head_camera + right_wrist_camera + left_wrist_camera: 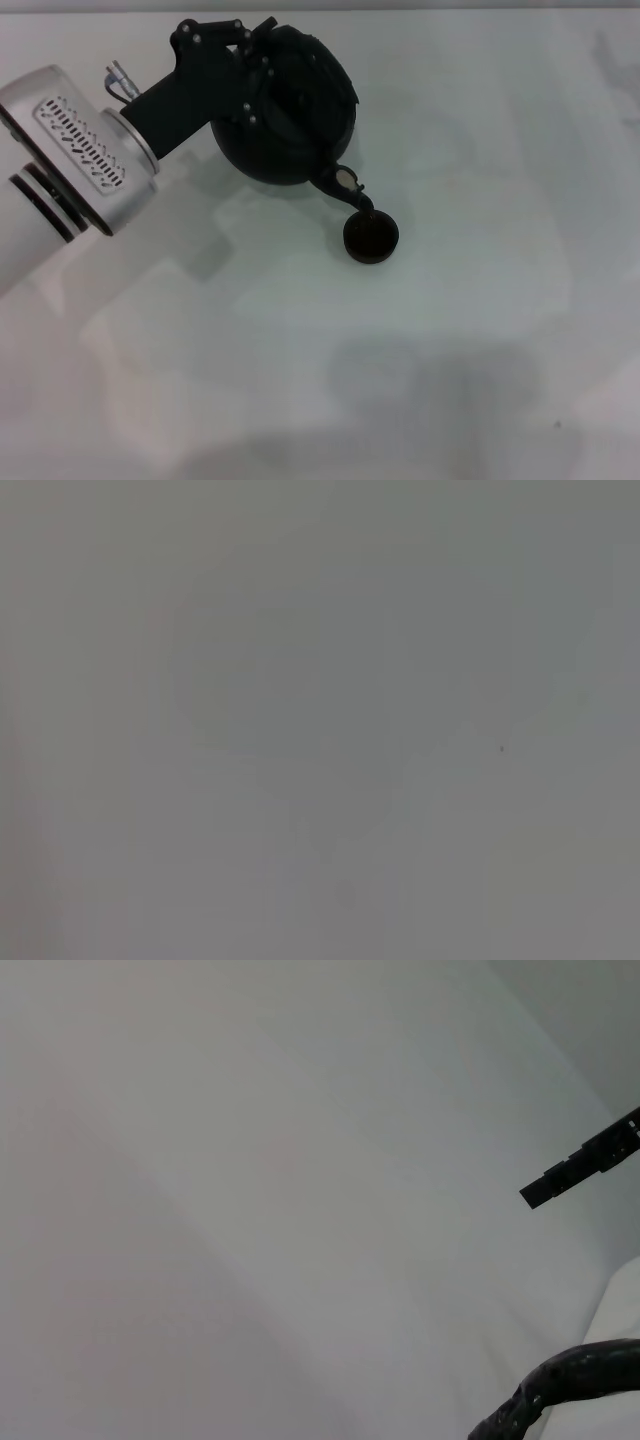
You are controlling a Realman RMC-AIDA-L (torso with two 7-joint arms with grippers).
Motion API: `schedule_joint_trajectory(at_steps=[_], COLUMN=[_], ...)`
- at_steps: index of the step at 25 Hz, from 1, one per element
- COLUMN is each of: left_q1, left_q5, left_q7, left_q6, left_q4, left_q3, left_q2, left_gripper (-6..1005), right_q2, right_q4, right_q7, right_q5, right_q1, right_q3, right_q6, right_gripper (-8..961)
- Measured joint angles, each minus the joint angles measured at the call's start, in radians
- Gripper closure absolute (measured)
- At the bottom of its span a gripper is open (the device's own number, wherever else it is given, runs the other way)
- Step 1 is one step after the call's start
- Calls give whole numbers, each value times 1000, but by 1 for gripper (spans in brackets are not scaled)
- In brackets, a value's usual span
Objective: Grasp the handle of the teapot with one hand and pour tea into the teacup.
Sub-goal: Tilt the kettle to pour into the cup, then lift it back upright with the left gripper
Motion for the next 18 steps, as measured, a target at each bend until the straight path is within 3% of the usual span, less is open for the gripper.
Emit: schedule_joint_trajectory(at_steps=[13,18], left_q1=[23,37], left_q5=[-5,-93], left_q7=[-127,-166], left_q6=[10,19], left_q4=[0,-33], left_q3=[-3,-5], left_q2=[-2,-2], left_gripper=[908,908], right_q2=[0,0], right_q4=[1,2], right_q7=[1,1], right_q5=[0,0], right_q1=[-1,-1], right_q3=[0,0], right_q6=[2,2], right_gripper=[113,113])
